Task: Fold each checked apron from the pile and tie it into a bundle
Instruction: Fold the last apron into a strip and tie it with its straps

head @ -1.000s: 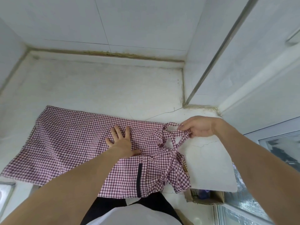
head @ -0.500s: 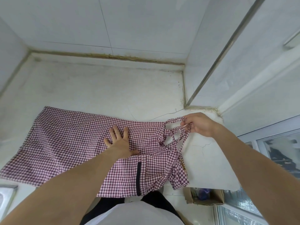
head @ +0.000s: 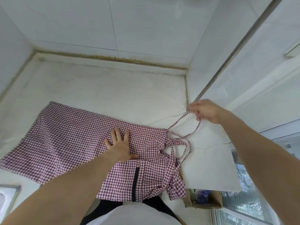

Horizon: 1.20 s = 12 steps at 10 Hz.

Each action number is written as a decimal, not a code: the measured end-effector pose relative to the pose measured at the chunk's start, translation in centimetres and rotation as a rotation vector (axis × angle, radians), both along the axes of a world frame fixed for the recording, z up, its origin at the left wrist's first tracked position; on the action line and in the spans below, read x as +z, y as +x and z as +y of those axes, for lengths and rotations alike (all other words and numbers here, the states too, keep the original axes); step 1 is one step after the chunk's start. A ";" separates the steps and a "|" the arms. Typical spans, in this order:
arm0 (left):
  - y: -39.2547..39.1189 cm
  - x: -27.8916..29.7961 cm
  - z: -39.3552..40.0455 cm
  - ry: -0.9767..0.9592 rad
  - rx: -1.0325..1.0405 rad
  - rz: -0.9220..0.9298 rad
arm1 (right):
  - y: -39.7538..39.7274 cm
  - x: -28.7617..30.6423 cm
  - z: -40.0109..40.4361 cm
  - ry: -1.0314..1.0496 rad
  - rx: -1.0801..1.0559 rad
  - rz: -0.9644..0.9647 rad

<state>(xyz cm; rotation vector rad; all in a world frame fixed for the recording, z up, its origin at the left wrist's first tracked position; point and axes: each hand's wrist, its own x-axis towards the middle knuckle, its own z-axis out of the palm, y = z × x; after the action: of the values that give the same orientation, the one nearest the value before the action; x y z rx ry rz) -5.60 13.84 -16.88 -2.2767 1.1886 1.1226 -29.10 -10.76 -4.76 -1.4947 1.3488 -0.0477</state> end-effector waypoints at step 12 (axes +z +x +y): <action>0.6 -0.4 0.5 0.022 0.025 0.009 | 4.1 1.7 -3.2 -0.139 -0.019 -0.155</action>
<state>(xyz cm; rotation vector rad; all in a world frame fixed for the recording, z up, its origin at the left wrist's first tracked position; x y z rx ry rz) -4.97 14.32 -17.24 -2.2784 1.1485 1.1511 -25.00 -13.94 -3.02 -1.5597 1.2556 -0.2689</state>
